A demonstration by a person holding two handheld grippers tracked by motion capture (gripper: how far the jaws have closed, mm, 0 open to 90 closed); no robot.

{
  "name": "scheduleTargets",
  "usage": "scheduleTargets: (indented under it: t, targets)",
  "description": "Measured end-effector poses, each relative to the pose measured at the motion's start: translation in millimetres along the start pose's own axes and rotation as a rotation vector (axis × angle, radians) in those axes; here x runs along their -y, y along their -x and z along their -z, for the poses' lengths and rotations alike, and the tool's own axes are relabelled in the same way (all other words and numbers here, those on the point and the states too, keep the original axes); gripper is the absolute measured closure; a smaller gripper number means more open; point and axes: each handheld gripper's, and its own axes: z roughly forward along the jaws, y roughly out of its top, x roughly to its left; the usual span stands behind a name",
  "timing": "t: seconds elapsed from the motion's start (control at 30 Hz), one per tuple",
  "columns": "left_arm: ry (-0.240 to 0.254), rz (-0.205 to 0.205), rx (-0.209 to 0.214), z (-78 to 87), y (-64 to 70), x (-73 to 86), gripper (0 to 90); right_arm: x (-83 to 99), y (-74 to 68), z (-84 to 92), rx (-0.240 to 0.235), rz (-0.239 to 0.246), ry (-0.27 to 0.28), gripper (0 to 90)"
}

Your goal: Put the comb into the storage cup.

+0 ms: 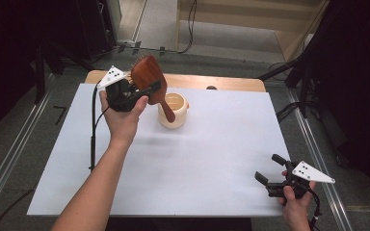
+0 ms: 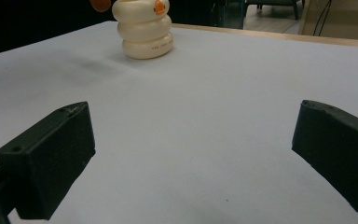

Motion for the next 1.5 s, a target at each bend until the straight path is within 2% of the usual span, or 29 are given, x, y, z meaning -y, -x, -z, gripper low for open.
scheduleTargets:
  t: [0.2, 0.57, 0.83, 1.3, 1.5]
  targets:
    - [-0.002, -0.004, -0.008, -5.5, -3.3, -3.5, 56.8, -0.4, -0.4, 0.4, -0.002, 0.003, -0.001, 0.0]
    - [0.008, 0.024, -0.019, -11.8, -12.3, -7.9, 56.8, -0.1, -0.1, -0.1, -0.002, 0.0, 0.001, 0.0]
    - [0.016, 0.028, -0.034, -15.4, -18.4, -13.5, 56.8, 0.2, 0.2, -0.3, -0.004, 0.004, 0.0, 0.0]
    - [0.02, 0.034, -0.048, -25.9, -25.5, -16.1, 56.8, 0.6, 0.7, -1.1, -0.003, 0.005, -0.001, 0.0]
    - [0.009, 0.036, -0.066, -34.0, -27.6, -11.8, 56.6, 0.7, 0.9, -1.1, -0.004, 0.007, 0.0, 0.0]
